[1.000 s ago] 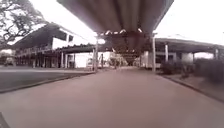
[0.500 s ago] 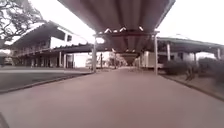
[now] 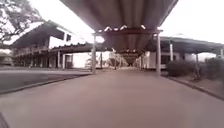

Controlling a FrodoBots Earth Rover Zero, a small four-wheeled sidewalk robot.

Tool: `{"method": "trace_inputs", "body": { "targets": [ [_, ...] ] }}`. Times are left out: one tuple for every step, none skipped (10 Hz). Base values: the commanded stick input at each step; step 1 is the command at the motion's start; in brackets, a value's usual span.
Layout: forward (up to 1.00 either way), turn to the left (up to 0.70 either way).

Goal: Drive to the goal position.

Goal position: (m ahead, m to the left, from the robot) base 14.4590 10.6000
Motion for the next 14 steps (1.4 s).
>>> {"method": "trace_inputs", "body": {
  "targets": [
    [0.85, 0.0],
    [0.85, 0.0],
    [0.85, 0.0],
    [0.85, 0.0],
    [0.85, 0.0],
    [0.85, 0.0],
    [0.85, 0.0],
    [0.85, 0.0],
    [0.85, 0.0],
    [0.85, 0.0],
    [0.85, 0.0],
    [0.85, 0.0],
    [0.85, 0.0],
    [0.85, 0.0]
  ]
}}
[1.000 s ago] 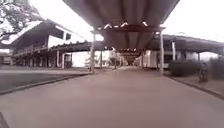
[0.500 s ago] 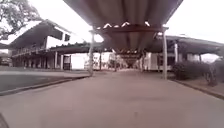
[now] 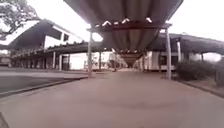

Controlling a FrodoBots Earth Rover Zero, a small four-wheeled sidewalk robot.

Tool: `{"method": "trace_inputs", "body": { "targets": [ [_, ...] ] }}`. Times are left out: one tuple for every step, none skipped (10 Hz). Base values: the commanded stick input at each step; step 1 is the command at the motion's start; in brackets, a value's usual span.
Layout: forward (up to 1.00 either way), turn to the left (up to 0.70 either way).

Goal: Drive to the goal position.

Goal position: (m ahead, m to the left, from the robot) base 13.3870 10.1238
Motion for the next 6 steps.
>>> {"method": "trace_inputs", "body": {
  "targets": [
    [0.85, 0.0],
    [0.85, 0.0],
    [0.85, 0.0],
    [0.85, 0.0],
    [0.85, 0.0],
    [0.85, 0.0]
  ]
}}
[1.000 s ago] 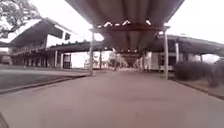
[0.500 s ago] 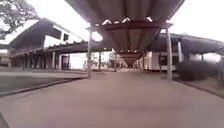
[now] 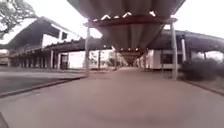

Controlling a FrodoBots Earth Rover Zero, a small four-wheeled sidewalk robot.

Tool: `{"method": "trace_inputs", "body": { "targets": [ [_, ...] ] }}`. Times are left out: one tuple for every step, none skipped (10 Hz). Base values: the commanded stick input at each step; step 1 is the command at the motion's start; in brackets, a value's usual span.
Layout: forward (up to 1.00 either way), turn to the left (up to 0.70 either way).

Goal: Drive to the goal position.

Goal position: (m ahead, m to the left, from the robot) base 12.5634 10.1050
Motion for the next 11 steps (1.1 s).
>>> {"method": "trace_inputs", "body": {
  "targets": [
    [0.85, 0.0],
    [0.85, 0.0],
    [0.85, -0.07],
    [0.85, -0.34],
    [0.85, -0.34],
    [0.85, -0.34],
    [0.85, -0.34],
    [0.85, 0.0],
    [0.85, 0.0],
    [0.85, 0.0],
    [0.85, 0.0]
  ]
}}
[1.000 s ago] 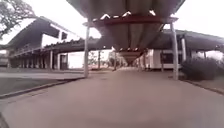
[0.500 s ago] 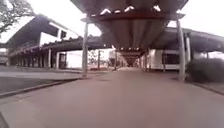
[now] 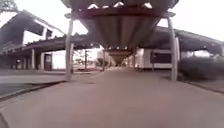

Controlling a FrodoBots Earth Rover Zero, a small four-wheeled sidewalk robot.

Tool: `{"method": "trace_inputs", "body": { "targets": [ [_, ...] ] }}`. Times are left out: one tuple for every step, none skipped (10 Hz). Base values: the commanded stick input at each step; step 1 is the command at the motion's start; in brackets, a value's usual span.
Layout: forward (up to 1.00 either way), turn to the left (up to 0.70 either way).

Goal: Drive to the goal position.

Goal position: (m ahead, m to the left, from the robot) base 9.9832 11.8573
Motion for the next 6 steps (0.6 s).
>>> {"method": "trace_inputs", "body": {
  "targets": [
    [0.85, 0.0],
    [0.85, 0.0],
    [0.85, 0.0],
    [0.85, 0.0],
    [0.85, 0.0],
    [0.85, 0.0]
  ]
}}
